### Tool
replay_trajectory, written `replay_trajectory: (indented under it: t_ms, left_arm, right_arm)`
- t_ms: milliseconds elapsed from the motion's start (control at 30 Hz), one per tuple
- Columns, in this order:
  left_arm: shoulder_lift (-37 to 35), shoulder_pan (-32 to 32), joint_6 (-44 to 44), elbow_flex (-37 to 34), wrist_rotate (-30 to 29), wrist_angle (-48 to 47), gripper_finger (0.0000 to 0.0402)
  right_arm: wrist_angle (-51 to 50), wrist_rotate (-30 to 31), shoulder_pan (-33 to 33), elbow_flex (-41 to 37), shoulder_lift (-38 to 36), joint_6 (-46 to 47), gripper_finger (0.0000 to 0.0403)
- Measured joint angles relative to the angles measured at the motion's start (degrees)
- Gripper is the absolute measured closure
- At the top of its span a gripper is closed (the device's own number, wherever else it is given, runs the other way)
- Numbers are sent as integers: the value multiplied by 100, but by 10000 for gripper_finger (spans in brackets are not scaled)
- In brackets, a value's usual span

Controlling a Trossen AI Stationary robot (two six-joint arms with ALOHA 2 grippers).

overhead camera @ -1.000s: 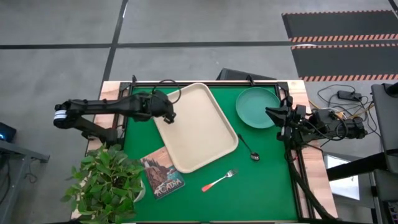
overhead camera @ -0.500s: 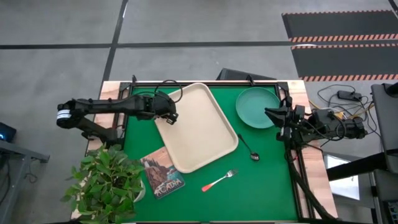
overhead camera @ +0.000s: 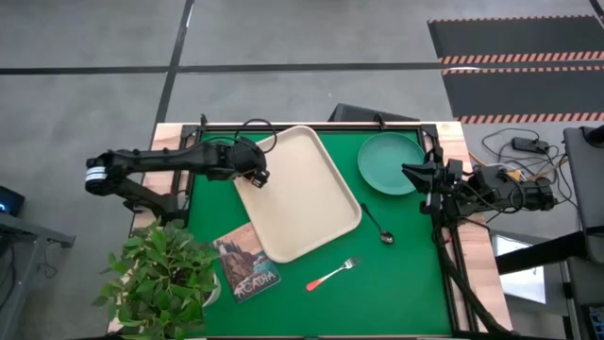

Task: Pick and place plate/cup/fork/spoon on tray
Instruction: Put the green plate on the white serving tray

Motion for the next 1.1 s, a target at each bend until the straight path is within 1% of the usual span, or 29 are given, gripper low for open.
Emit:
replay_trajectory:
  t_ms: [133,300,400,467,600,733,833,900,1033,1100]
  left_arm:
    - [-174,-35,292,62,11,16,297]
    - [-560,-64,725,46,22,12,296]
    - [-870,-185,1091,44,16,80,296]
    - [-1109,-314,1416,-13,6,310,296]
    - [-1630,-624,2190,-303,-4,1283,296]
    - [-2093,-872,2993,-818,-3,2709,297]
    - [-2388,-979,3624,-1256,-2,3807,297]
    - [-2559,-999,3906,-1523,4,4403,297]
    - [-2856,-999,4138,-1938,11,5125,297]
    - [-2980,-999,4216,-2073,11,5259,297]
  right_arm:
    - [-7,-2,1,0,0,73,364]
    - [-47,-20,1,0,50,281,364]
    - [-167,-48,1,0,269,567,364]
    - [-152,-49,1,0,542,802,364]
    - [-109,105,-5,117,1259,1119,364]
    - [-161,494,-26,393,2059,1519,365]
    - [-295,585,-87,647,2579,1688,365]
    - [-604,597,-162,892,2864,1878,365]
    - [-1405,577,-287,1300,3382,2154,365]
    - [-1417,595,-330,1524,3582,2190,365]
